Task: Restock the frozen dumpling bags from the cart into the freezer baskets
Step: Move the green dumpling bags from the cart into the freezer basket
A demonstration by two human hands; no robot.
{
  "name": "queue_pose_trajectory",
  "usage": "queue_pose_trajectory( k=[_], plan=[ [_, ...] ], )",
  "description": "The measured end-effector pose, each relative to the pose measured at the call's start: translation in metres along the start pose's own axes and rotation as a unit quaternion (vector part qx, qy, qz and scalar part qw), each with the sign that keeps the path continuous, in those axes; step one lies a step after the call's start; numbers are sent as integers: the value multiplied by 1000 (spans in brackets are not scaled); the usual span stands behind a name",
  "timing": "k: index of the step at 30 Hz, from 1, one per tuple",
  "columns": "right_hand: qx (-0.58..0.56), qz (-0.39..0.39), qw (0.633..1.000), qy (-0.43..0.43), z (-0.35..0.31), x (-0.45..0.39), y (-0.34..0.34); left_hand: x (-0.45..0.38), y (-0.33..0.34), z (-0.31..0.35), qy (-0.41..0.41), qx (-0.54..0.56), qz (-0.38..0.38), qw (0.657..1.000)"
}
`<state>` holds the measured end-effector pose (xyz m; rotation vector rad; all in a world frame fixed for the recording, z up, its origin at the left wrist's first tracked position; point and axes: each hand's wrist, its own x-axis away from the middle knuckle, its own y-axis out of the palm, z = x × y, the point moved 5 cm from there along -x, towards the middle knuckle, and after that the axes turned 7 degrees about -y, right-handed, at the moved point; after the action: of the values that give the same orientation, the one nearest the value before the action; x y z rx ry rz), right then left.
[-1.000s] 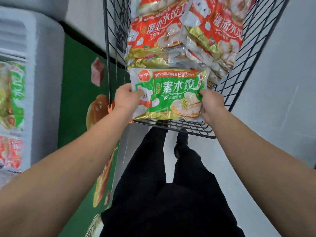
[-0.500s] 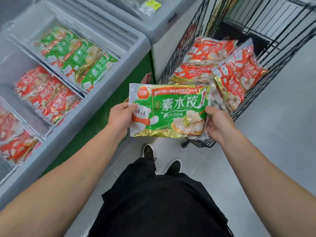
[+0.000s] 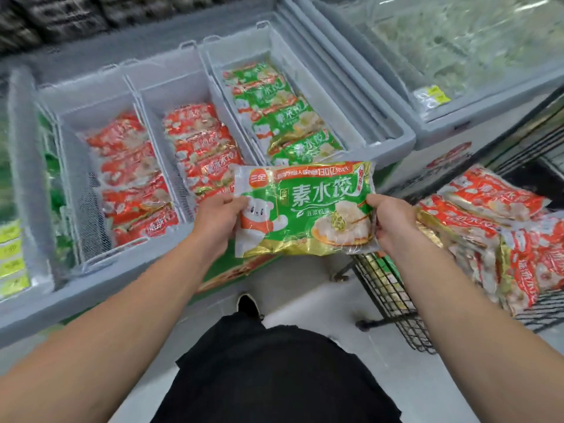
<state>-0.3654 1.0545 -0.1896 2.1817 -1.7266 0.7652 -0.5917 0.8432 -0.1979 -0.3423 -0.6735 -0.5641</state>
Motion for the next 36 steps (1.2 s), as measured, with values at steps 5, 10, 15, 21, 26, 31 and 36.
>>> queue_pose_trajectory(
  k=[5, 10, 15, 21, 26, 31, 36],
  plan=[
    [33, -32, 999, 2, -16, -9, 88, -36, -56, 23, -4, 21, 23, 1000],
    [63, -59, 996, -11, -46, -25, 143, -70, -86, 42, -7, 56, 39, 998],
    [85, -63, 994, -34, -81, -54, 186, -108, -91, 72, -20, 72, 46, 996],
    [132, -95, 987, -21, -109, -131, 234, -162, -75, 114, -39, 92, 72, 992],
    [178, -123, 976, -10, -136, -215, 277, -220, -49, 148, -76, 104, 123, 984],
    [224, -148, 963, -9, -159, -291, 317, -276, -16, 183, -132, 93, 160, 974],
    [253, -178, 951, -27, -182, -352, 361, -347, 9, 222, -136, 82, 195, 968]
  ],
)
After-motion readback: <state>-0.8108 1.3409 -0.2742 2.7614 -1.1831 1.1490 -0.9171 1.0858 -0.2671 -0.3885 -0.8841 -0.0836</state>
